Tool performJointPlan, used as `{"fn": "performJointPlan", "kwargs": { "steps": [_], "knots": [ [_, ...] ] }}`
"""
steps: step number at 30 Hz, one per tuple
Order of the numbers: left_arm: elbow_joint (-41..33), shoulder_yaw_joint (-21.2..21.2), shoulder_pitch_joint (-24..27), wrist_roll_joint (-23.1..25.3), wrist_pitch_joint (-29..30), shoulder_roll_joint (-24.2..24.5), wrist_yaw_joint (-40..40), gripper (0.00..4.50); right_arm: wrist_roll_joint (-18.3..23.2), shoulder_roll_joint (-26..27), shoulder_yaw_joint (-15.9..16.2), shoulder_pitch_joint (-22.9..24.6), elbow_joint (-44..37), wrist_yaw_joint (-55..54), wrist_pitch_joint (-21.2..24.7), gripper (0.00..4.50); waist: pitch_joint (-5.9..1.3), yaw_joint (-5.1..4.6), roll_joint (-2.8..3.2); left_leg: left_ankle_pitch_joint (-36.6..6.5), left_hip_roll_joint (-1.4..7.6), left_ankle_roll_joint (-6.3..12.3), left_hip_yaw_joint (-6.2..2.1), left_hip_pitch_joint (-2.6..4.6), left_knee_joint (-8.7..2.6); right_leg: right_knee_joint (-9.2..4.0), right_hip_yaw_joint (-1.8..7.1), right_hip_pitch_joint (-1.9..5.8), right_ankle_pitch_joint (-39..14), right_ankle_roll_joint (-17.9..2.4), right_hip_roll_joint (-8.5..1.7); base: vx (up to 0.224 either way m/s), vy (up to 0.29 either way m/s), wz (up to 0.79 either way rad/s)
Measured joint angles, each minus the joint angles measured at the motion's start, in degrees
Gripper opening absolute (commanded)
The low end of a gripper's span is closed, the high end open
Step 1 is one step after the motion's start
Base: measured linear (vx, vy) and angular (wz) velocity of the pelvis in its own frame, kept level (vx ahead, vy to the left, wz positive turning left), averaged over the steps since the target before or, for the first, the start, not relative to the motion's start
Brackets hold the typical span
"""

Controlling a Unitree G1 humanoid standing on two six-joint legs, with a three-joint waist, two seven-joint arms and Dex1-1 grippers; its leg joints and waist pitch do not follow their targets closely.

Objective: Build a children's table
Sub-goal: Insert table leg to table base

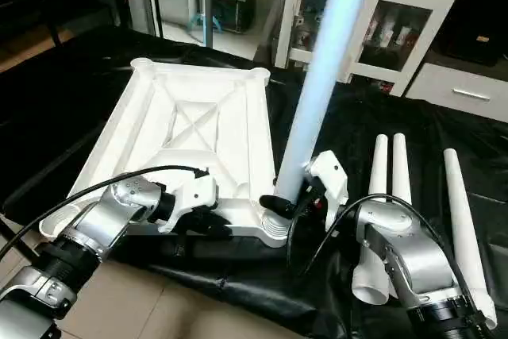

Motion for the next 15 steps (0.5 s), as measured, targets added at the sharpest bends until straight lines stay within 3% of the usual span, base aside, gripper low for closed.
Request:
{"fn": "performJointPlan", "kwargs": {
  "steps": [15],
  "knots": [
    [0.9,-0.1,-0.3,0.2,-0.3,-0.2,0.2,0.0,-0.3,1.2,-0.4,1.1,1.3,-1.1,-2.7,1.85,-0.21,-0.08,-0.26,0.0,0.01,0.0,-0.02,0.01,-0.02,-0.02,0.0,0.01,0.0,0.0,0.0,0.0,0.0,0.0]
  ]
}}
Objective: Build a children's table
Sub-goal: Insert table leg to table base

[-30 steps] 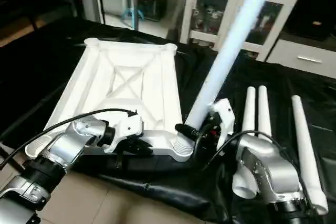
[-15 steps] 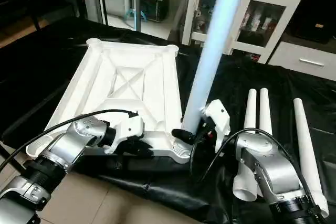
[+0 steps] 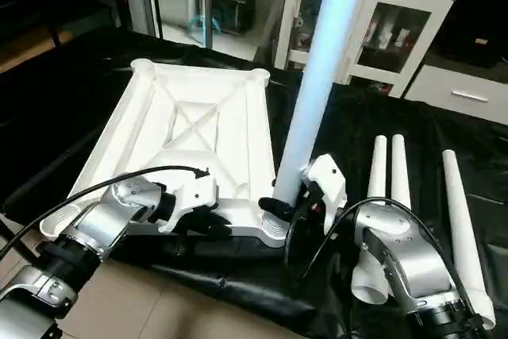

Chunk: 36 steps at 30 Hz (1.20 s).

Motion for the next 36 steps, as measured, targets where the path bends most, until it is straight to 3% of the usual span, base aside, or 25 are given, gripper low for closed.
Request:
{"fn": "performJointPlan", "kwargs": {
  "steps": [10,26,31,36],
  "knots": [
    [0.9,0.0,-0.2,0.2,0.0,0.2,0.7,0.0,0.1,3.3,-0.9,1.5,2.5,-2.7,-3.0,1.85,-0.19,-0.56,-0.34,0.0,-0.01,0.0,-0.09,0.1,0.02,-0.19,0.0,0.02,-0.1,0.2,0.0,0.0,0.0,0.0],
    [1.3,0.2,-0.3,0.2,-0.4,0.2,1.8,0.0,0.1,4.5,-1.3,0.8,3.7,-4.3,-3.6,1.85,-0.17,-0.82,-0.39,0.0,-0.02,0.0,-0.12,0.09,0.02,-0.37,0.01,0.0,-0.1,0.2,-0.01,0.0,0.0,0.0],
    [2.7,1.3,-0.9,0.6,1.6,-1.6,7.6,0.0,-0.8,9.2,-2.4,-2.4,8.7,-12.8,-4.4,1.84,0.08,-2.07,-0.09,0.0,-0.1,-0.01,-0.79,0.05,0.04,-0.97,-0.35,-0.09,-0.1,0.2,-0.01,-0.01,0.006,-0.03],
    [2.3,3.9,-2.1,0.7,9.7,-6.3,15.6,0.0,-3.4,15.0,-3.4,-7.6,15.0,-26.5,-6.1,1.84,1.1,-4.49,0.52,0.0,-0.17,-0.02,-2.09,-0.45,0.02,-2.43,-1.62,0.09,-0.5,0.5,-0.01,-0.054,0.044,-0.15]
  ]
}}
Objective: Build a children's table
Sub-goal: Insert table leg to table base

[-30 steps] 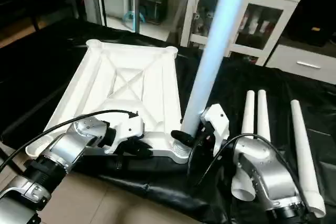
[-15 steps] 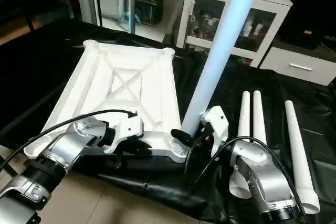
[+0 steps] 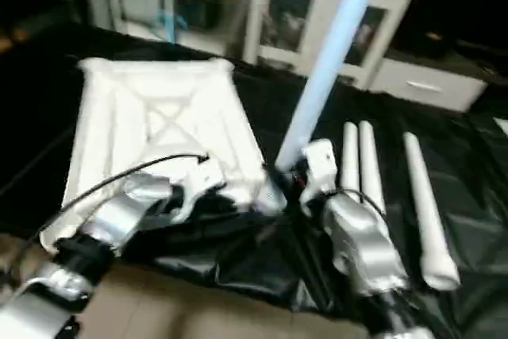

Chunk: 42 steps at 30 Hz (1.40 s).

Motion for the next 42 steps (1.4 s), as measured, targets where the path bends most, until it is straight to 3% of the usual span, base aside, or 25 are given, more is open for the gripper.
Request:
{"fn": "performJointPlan", "kwargs": {
  "steps": [3,5,6,7,8,9,10,11,12,13,15,19,32,33,38,42],
  "knots": [
    [0.0,0.4,-0.5,0.2,2.5,-1.7,3.3,0.0,-1.3,2.3,-0.1,-3.1,3.2,-5.8,-0.3,1.84,0.37,-0.48,-0.06,0.0,-0.07,-0.01,0.08,0.12,0.0,-0.02,0.0,-0.09,0.0,0.0,-0.07,0.0,0.0,0.0],
    [-0.3,0.9,-1.0,0.7,4.7,-3.0,6.1,0.0,-2.0,4.4,-0.2,-5.9,6.5,-10.6,-0.9,1.84,0.9,-0.99,0.08,0.0,-0.04,-0.01,-0.13,0.14,-0.09,-0.14,-0.5,0.0,-0.1,0.0,-0.16,-0.038,-0.001,-0.05],
    [-0.5,1.0,-1.6,0.8,6.2,-4.0,7.7,0.0,-2.5,5.4,-0.5,-7.4,8.1,-13.3,-1.5,1.84,1.17,-0.79,0.22,0.0,-0.02,-0.02,-0.13,-0.25,-0.44,0.97,-0.72,0.38,-0.8,-0.2,-0.22,-0.076,-0.002,-0.1],
    [-0.5,1.0,-2.2,1.3,7.8,-4.8,9.5,0.0,-2.8,7.0,-1.5,-8.8,10.3,-16.6,-2.2,1.84,1.22,-0.92,-0.24,0.0,-0.05,-0.02,0.74,-0.26,-0.75,3.6,0.03,0.14,-2.6,-1.3,-0.42,-0.07,-0.042,0.14],
    [-0.7,1.0,-2.9,1.9,9.0,-5.9,11.1,0.0,-3.0,7.7,-2.6,-10.0,12.1,-19.7,-2.7,1.84,1.01,-0.23,-1.17,0.0,-0.11,-0.06,2.2,-0.32,-0.91,5.52,0.84,0.3,-3.5,-2.0,-0.91,0.049,-0.124,0.15],
    [-1.6,1.2,-3.3,2.2,9.7,-6.4,12.6,0.0,-3.1,8.4,-3.7,-12.6,14.7,-22.9,-3.1,1.84,0.4,0.32,-3.15,-0.2,-0.29,-0.54,3.52,-0.26,-1.17,6.12,2.55,-0.64,-3.1,-0.1,-1.34,0.049,-0.124,0.15],
    [-1.9,1.2,-3.6,2.5,10.2,-6.7,13.5,0.0,-3.2,9.0,-4.0,-14.0,16.3,-24.7,-3.4,1.84,0.35,1.02,-3.24,-1.7,-0.36,-0.91,2.08,-0.73,1.01,6.13,2.4,-1.28,-3.0,0.1,-1.49,0.068,-0.105,-0.21],
    [-2.1,1.1,-3.6,2.9,10.6,-6.9,14.3,0.0,-3.4,9.8,-4.1,-15.1,17.7,-26.3,-3.8,1.84,0.12,1.92,-2.7,-2.0,-0.27,-0.64,-0.46,-0.9,2.18,6.42,1.83,-1.23,-2.9,0.2,-1.46,0.064,-0.014,-0.4],
    [-2.1,0.6,-4.0,3.1,11.1,-7.1,14.7,0.0,-4.0,10.3,-4.1,-15.9,18.8,-27.8,-4.5,1.84,-0.38,2.22,-1.3,-1.1,0.67,-2.45,-2.19,-0.65,2.27,6.4,0.24,-1.32,-2.7,0.1,-1.29,0.064,-0.014,-0.4],
    [-2.2,0.5,-4.0,3.1,11.2,-7.0,14.8,0.0,-4.1,10.6,-4.2,-16.1,19.4,-28.6,-5.0,1.84,-0.28,1.94,-1.28,-1.0,0.84,-2.92,-2.07,-0.78,2.08,5.98,0.49,-1.34,-1.8,0.0,-0.92,0.059,-0.008,-0.11],
    [-2.3,0.4,-4.0,3.2,11.6,-6.6,15.3,0.0,-4.0,11.3,-4.2,-17.3,21.7,-29.5,-5.7,1.84,-0.35,1.2,-2.11,-0.8,1.21,-3.2,-1.88,-0.62,1.71,5.26,1.37,-1.24,-0.3,-0.6,-0.07,0.0,0.0,0.0],
    [-3.6,0.3,-3.4,3.3,12.3,-5.6,15.4,0.0,-4.3,12.3,-4.1,-18.7,23.9,-29.8,-7.0,1.84,-0.39,0.73,-2.12,-0.8,1.33,-3.21,-1.43,-0.6,0.93,4.26,1.59,-1.15,0.3,-0.7,0.13,0.0,0.0,0.0],
    [-5.4,0.3,-3.0,3.0,14.1,-4.5,16.0,0.0,-5.1,13.3,-4.0,-21.6,29.8,-29.1,-10.9,1.84,-0.39,0.01,-2.16,-0.8,1.52,-3.21,-0.89,-0.52,0.74,4.19,1.76,-1.4,0.3,-0.5,0.13,0.0,0.0,0.0],
    [-5.8,0.3,-2.8,3.0,14.1,-4.3,16.0,0.0,-5.1,13.3,-4.0,-21.6,29.8,-28.5,-11.2,2.19,-0.38,-0.07,-2.15,-0.8,1.52,-3.21,-0.87,-0.53,0.74,4.19,1.76,-1.45,0.3,-0.5,0.13,0.0,0.0,0.0],
    [-6.9,-0.1,-2.6,2.2,14.2,-4.0,15.1,0.0,-7.3,12.1,-3.0,-21.1,32.0,-26.6,-11.1,2.6,-0.25,0.38,-2.18,-0.8,1.57,-3.22,-0.81,-0.67,0.7,4.15,1.76,-1.62,0.5,-0.7,0.13,0.0,0.0,0.0],
    [-8.4,-0.1,-2.8,1.8,14.0,-3.6,14.7,0.0,-8.3,11.9,-2.2,-21.0,32.0,-26.0,-11.4,3.03,0.13,0.95,-1.66,-0.6,1.98,-3.17,-0.01,-0.74,0.79,4.15,1.88,-1.83,0.5,-0.7,0.13,0.0,0.0,0.0]
  ]
}}
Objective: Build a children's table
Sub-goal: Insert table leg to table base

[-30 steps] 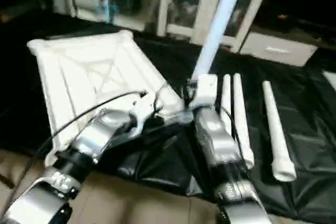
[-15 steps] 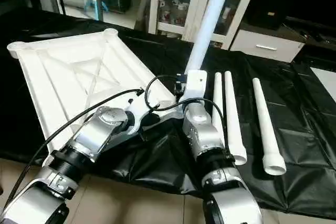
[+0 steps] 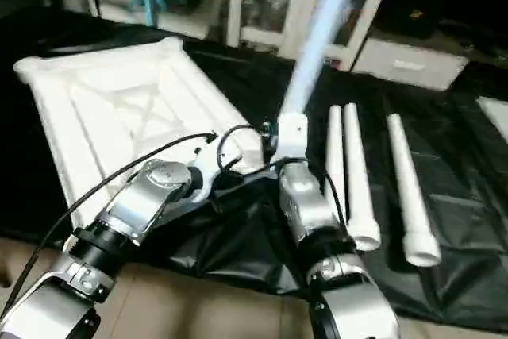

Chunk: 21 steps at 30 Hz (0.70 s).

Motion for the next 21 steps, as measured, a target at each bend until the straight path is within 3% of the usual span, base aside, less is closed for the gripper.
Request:
{"fn": "performJointPlan", "kwargs": {
  "steps": [14,21],
  "knots": [
    [-1.1,-0.1,0.0,-0.6,0.0,0.9,-0.3,0.0,0.1,-1.1,-0.3,3.7,-3.3,5.0,1.7,4.25,0.38,0.51,0.15,0.2,0.1,0.52,0.69,0.11,-0.01,0.17,0.59,-0.46,0.0,0.0,0.05,0.0,0.0,0.0],
    [-1.2,-0.1,0.0,-1.1,0.0,1.6,-0.3,0.0,0.1,-1.5,-0.4,6.2,-7.5,6.6,3.6,4.43,0.43,0.33,0.14,0.3,0.1,0.55,0.88,0.14,0.01,0.25,0.9,-0.52,0.1,0.1,0.12,0.0,0.0,0.0]
  ]
}}
